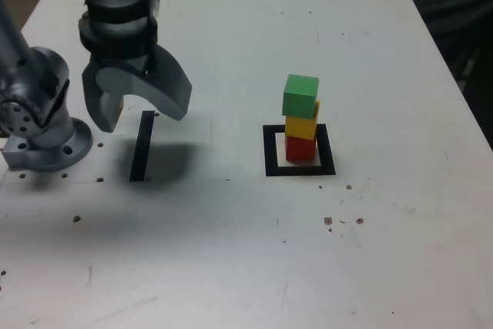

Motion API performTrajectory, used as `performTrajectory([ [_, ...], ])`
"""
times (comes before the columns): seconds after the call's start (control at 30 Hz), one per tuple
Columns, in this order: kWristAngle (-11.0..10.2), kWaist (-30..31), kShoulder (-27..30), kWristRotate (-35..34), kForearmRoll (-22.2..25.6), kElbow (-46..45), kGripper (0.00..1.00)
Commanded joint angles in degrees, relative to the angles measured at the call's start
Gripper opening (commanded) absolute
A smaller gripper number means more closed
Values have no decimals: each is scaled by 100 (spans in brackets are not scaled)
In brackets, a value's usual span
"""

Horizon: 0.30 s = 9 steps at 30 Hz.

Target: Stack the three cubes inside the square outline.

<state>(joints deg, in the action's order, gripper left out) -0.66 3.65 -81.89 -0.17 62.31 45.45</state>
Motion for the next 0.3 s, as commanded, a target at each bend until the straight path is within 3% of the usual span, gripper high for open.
performTrajectory([
  [0.0,7,4,52,-28,-26,-44,100],
  [0.27,10,4,97,-67,-250,-295,100],
])
